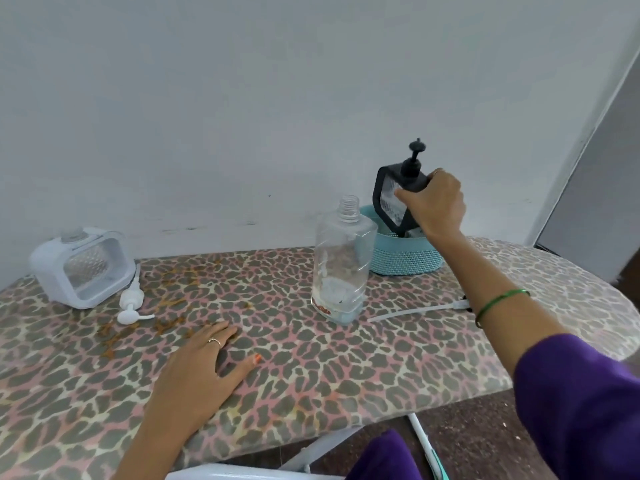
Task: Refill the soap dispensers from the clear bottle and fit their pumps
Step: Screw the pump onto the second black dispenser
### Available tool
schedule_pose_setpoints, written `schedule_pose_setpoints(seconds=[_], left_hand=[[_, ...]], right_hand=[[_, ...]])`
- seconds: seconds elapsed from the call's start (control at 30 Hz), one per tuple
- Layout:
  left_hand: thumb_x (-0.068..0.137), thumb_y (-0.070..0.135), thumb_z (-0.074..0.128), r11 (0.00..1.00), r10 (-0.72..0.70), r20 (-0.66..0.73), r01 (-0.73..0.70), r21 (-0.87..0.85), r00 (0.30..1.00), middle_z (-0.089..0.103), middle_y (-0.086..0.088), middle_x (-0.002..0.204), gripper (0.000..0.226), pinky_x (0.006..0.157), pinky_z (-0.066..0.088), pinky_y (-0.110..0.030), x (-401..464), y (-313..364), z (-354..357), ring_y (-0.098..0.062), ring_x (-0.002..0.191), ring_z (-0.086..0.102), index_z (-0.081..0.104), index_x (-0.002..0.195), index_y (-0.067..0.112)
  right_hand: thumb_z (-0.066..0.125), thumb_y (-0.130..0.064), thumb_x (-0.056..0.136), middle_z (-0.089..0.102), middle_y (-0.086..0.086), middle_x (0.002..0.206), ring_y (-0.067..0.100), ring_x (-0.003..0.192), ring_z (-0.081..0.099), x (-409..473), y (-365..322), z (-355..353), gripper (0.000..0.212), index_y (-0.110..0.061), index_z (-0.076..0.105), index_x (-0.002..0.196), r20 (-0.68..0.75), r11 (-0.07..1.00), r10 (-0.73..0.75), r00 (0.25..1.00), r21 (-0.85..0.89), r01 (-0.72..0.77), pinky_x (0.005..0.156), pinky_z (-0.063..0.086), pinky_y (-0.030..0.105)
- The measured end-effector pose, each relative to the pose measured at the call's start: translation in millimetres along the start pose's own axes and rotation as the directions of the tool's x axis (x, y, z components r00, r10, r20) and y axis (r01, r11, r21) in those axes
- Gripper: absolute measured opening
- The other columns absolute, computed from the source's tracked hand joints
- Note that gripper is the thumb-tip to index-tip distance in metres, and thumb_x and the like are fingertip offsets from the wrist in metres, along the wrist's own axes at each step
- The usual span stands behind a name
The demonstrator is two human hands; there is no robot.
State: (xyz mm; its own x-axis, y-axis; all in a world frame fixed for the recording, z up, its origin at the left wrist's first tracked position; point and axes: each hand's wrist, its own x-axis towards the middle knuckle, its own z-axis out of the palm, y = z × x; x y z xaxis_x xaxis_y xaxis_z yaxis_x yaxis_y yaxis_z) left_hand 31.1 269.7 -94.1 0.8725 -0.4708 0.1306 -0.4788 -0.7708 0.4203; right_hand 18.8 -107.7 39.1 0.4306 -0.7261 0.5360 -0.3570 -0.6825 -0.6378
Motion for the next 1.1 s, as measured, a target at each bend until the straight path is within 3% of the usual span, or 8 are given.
schedule_pose_setpoints(seconds=[0.23,0.47,0.6,0.7,0.87,1.0,1.1], left_hand=[[0.068,0.079,0.036,1.000,-0.014,0.008,0.014,-0.013,1.000,0.036,0.014,0.149,0.089,0.114,0.026,-0.028,-1.6,4.4,-3.7,-0.006,0.137,0.031,0.043,0.141,0.030],[0.079,0.068,0.049,1.000,-0.008,0.007,0.009,-0.009,1.000,0.035,0.014,0.150,0.076,0.114,0.023,-0.027,-1.2,3.7,-2.9,-0.006,0.139,0.029,0.041,0.142,0.028],[0.081,0.066,0.050,1.000,-0.019,0.021,0.019,-0.020,1.000,0.031,0.016,0.151,0.072,0.116,0.022,-0.028,0.5,4.7,-2.6,-0.005,0.140,0.025,0.038,0.143,0.031],[0.081,0.067,0.049,1.000,-0.019,0.031,0.020,-0.014,0.999,0.030,0.016,0.152,0.073,0.116,0.021,-0.028,2.0,4.2,-3.2,-0.005,0.141,0.024,0.037,0.144,0.031],[0.081,0.068,0.047,1.000,-0.017,0.038,0.017,-0.004,0.999,0.029,0.016,0.152,0.073,0.117,0.022,-0.029,2.6,4.3,-3.8,-0.006,0.141,0.023,0.035,0.144,0.032],[0.080,0.069,0.045,1.000,-0.012,0.042,0.012,0.007,0.999,0.029,0.016,0.152,0.075,0.117,0.022,-0.029,2.8,4.2,-4.3,-0.006,0.141,0.023,0.035,0.144,0.033],[0.079,0.070,0.046,1.000,-0.008,0.041,0.009,-0.005,0.999,0.030,0.016,0.151,0.073,0.116,0.022,-0.029,2.8,4.0,-4.3,-0.006,0.140,0.025,0.036,0.142,0.034]], right_hand=[[0.071,-0.042,0.076,0.060,0.017,0.105,0.038,0.096,0.059,-8.8,17.0,32.5,0.055,0.002,0.056,0.104,0.073,0.984,0.002,0.997,-0.176,0.010,0.063,0.045,0.037],[0.073,-0.033,0.077,0.058,0.020,0.113,0.040,0.102,0.058,-11.9,31.3,40.0,0.056,0.005,0.053,0.113,0.136,0.970,0.102,0.985,-0.231,-0.069,0.072,0.048,0.041],[0.071,-0.032,0.081,0.053,0.023,0.124,0.043,0.113,0.053,-12.3,29.9,42.1,0.080,0.004,0.028,0.139,0.135,0.966,0.104,0.985,-0.251,-0.067,0.080,0.047,0.045],[0.068,-0.032,0.085,0.049,0.024,0.130,0.043,0.120,0.048,-14.3,29.7,41.5,0.083,0.003,0.021,0.143,0.138,0.969,0.091,0.986,-0.242,-0.055,0.087,0.046,0.047],[0.065,-0.043,0.083,0.044,0.021,0.133,0.042,0.127,0.036,-24.7,35.5,42.2,0.077,0.002,0.032,0.136,0.023,0.927,0.055,0.998,-0.372,-0.043,0.100,0.033,0.053],[0.072,-0.045,0.075,0.046,0.019,0.133,0.038,0.128,0.038,-21.3,46.5,38.4,0.079,0.001,0.040,0.130,0.059,0.947,0.218,0.974,-0.253,-0.196,0.099,0.032,0.054],[0.077,-0.044,0.071,0.051,0.017,0.130,0.037,0.126,0.043,-16.3,50.6,36.7,0.079,0.000,0.044,0.127,0.083,0.953,0.237,0.968,-0.214,-0.215,0.098,0.033,0.054]])
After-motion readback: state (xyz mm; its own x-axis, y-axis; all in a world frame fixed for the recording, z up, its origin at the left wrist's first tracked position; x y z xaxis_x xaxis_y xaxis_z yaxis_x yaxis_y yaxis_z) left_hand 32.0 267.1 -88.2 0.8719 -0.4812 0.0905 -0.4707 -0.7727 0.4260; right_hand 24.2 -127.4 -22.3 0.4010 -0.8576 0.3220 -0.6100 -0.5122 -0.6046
